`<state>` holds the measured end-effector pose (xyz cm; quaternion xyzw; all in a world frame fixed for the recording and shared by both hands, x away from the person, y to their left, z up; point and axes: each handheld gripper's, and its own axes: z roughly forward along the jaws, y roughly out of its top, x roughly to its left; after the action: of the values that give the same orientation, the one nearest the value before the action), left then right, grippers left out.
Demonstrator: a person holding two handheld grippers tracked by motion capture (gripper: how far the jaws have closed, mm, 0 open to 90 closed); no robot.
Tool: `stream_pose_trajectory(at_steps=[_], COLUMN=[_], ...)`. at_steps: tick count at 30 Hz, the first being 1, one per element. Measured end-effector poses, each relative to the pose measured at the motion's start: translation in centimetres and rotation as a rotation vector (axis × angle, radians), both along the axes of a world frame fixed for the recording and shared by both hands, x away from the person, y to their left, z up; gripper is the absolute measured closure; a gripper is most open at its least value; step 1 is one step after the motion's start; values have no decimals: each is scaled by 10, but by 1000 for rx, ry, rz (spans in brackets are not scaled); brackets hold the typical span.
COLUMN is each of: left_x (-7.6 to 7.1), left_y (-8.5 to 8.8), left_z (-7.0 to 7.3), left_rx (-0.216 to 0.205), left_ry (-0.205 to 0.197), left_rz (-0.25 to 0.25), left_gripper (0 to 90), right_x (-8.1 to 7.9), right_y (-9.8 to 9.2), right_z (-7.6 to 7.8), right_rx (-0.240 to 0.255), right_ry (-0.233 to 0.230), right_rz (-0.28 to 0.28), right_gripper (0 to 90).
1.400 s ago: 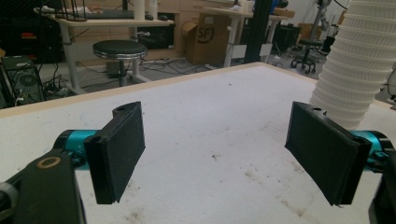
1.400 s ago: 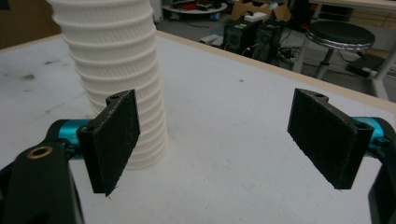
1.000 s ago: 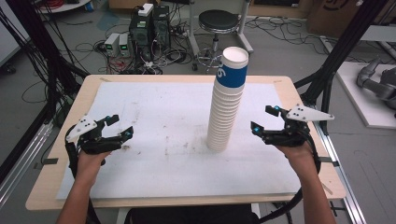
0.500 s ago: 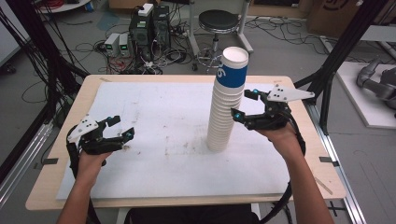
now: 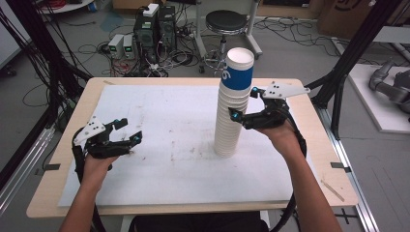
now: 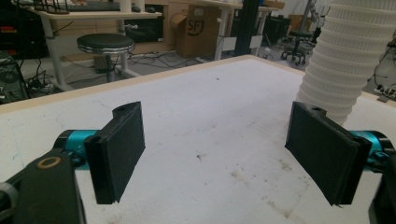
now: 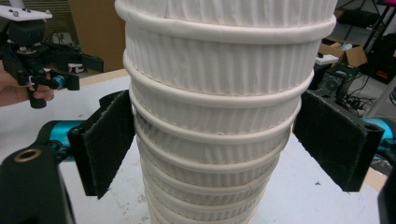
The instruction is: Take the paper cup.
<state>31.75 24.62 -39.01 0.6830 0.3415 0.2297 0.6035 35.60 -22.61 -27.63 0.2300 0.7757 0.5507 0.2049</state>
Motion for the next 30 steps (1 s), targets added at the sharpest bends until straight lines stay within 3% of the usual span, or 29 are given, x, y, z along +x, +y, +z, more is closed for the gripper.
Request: stream_pose_trajectory(at_steps=[6,8,10,13,14,15,17,18,19,20,21,30], left_x=[8,14,15,22,26,26,30,35,35,39,39,54], left_y=[-11,-21,-25,-40,-51,-51,-62,-76,-76,-91,-91,-170], left_z=[19,37,42,64,77,77,91,105,105,120,120,170], left_rx=[-24,-33,-35,-42,-48,-48,-46,-43,-43,-42,-42,-23], left_ry=[-22,-41,-44,-63,-69,-69,-76,-88,-88,-101,-101,-135], left_rz=[-32,-79,-92,-138,-174,-174,-210,-245,-245,-284,-284,-442], left_gripper=[194,194,194,194,194,194,194,193,193,192,192,190], right_x=[0,0,0,1,2,2,2,1,1,2,2,4], right_y=[1,1,1,0,0,0,-1,-1,-1,0,0,-1], right_z=[2,2,3,3,2,2,3,3,3,3,3,5], right_rx=[-9,-16,-13,-14,-13,-13,-15,-19,-19,-20,-20,-29], right_ry=[9,8,12,13,14,14,15,14,14,16,16,22], right_rz=[4,5,7,7,9,9,11,14,14,15,15,17], right_gripper=[141,143,144,144,144,144,145,145,145,145,145,145])
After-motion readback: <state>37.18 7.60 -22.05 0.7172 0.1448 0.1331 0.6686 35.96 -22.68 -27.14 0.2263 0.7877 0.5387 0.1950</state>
